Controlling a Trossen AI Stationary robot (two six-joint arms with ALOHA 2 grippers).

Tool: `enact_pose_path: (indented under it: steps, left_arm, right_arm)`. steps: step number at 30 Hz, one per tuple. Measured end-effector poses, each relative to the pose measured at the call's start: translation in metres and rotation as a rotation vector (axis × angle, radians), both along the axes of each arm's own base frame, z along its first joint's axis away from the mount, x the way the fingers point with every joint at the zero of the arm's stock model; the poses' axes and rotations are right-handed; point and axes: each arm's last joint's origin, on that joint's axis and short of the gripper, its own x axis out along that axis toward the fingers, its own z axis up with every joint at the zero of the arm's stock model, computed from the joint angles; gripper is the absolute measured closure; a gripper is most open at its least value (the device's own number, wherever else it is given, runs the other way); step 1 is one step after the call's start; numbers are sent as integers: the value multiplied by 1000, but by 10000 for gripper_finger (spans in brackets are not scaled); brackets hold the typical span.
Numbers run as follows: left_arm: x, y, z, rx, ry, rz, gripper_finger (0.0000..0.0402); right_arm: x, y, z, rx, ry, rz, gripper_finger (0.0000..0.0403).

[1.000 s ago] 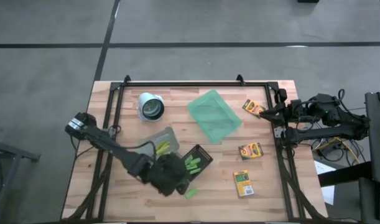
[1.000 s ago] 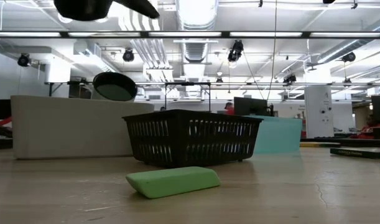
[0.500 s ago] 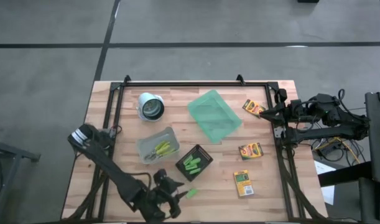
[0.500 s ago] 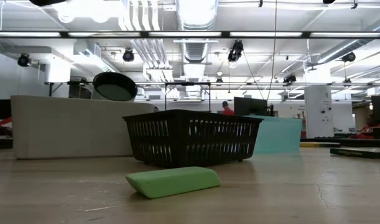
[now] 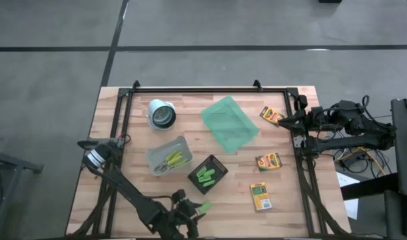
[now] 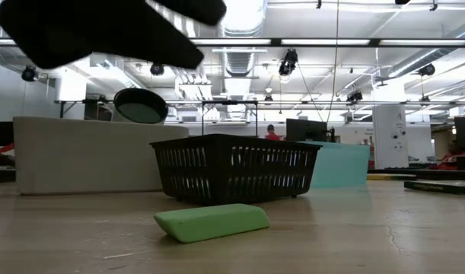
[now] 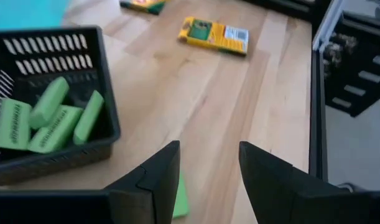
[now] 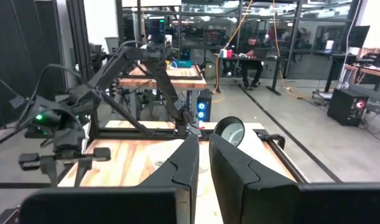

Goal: Pick & Place School Supplies
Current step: Put the green eraser into the black bin

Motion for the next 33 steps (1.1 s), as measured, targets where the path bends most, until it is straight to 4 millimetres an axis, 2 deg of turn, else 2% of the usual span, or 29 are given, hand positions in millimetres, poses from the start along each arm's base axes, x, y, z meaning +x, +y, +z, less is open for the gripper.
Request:
enact_pose_path:
  steps: [10,21,33]
  left_arm:
    - [7,-5,-24,81,24,-48,231]
    - [20,5,-43,109,57,-12,231]
    - [22,8,-63,116,101,7,231]
  right_arm:
    - [0,0,0,0,0,0,367]
    - [0,0,0,0,0,0,367]
    - [0,0,0,0,0,0,367]
